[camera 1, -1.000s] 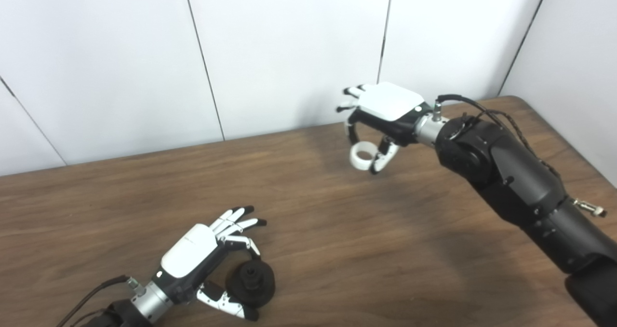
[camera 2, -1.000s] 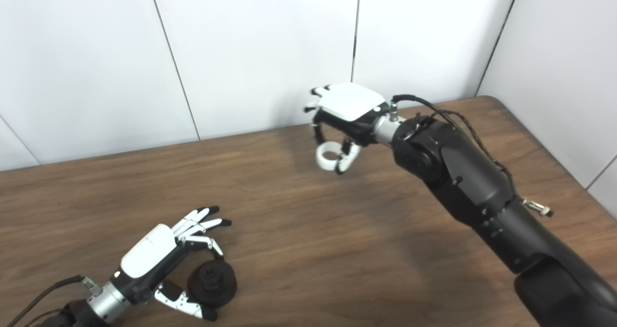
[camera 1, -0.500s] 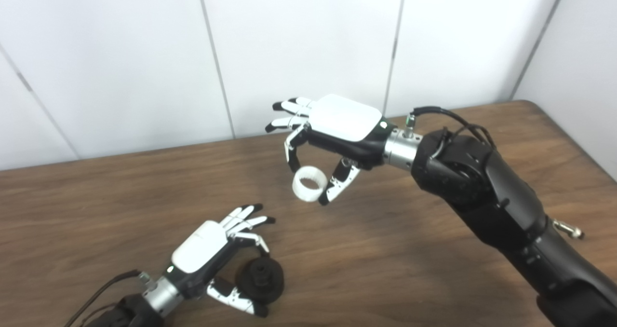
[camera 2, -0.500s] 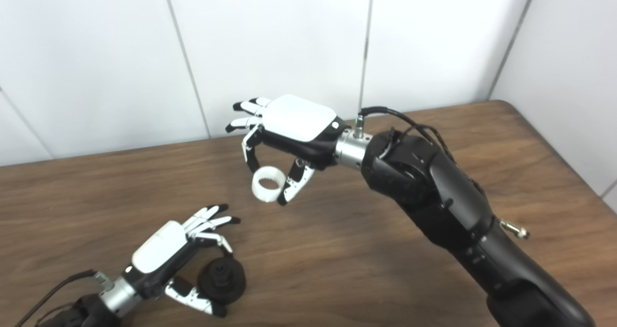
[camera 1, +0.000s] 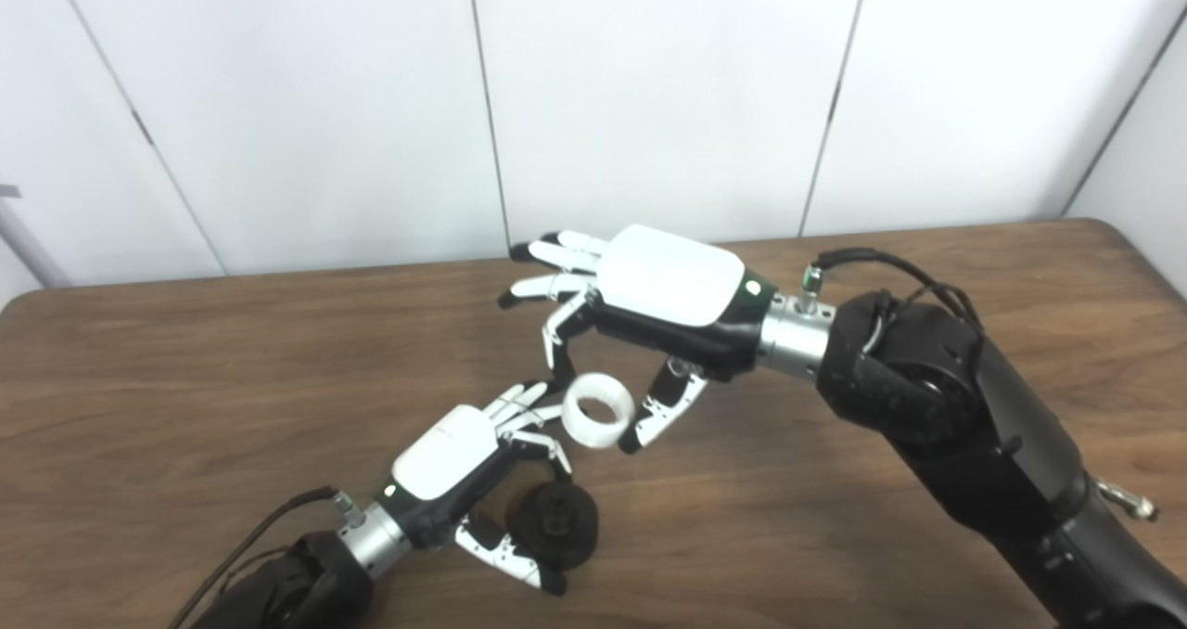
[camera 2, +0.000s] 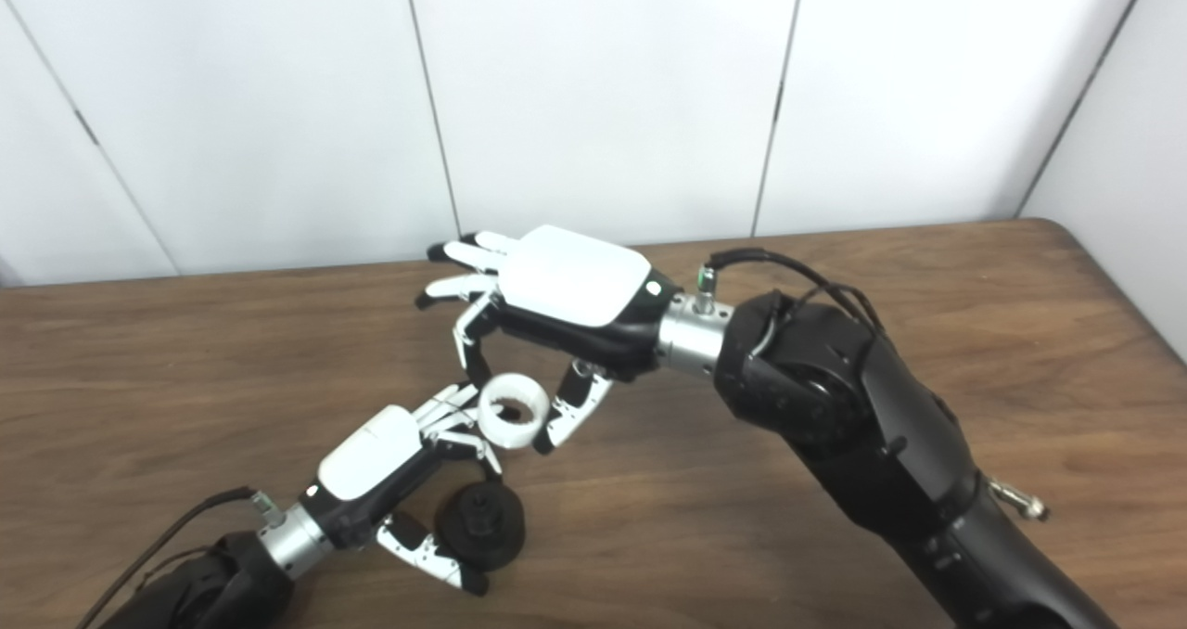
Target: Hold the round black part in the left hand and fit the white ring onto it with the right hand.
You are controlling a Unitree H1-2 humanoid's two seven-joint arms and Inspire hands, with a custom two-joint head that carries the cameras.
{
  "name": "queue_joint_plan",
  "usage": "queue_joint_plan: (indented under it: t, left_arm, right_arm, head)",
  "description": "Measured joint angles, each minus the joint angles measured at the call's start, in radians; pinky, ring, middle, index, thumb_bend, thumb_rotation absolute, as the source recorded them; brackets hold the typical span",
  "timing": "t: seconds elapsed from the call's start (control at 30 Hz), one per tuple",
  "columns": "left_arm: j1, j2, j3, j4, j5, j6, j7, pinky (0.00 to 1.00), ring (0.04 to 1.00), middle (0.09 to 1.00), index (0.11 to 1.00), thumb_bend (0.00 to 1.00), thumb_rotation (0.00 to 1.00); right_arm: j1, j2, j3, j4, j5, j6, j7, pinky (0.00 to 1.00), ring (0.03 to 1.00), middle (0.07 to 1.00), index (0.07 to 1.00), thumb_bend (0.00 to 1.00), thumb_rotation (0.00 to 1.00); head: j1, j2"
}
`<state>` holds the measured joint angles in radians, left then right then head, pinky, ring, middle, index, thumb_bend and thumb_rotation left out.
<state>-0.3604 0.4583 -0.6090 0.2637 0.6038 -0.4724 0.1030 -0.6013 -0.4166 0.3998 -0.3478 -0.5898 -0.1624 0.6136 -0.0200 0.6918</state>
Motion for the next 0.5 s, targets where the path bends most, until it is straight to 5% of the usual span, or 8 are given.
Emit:
queue_joint_plan:
  t: [0.5]
  left_arm:
    - [0.028, -0.035, 0.065, -0.076, 0.03, 0.042, -0.115, 1.0, 1.0, 0.914, 0.48, 0.53, 0.06]
  right_arm:
    - [0.068, 0.005, 0.001, -0.07, 0.043, -0.002, 0.057, 1.0, 1.0, 0.887, 0.479, 0.53, 0.14]
  head:
    - [0.034, 0.055]
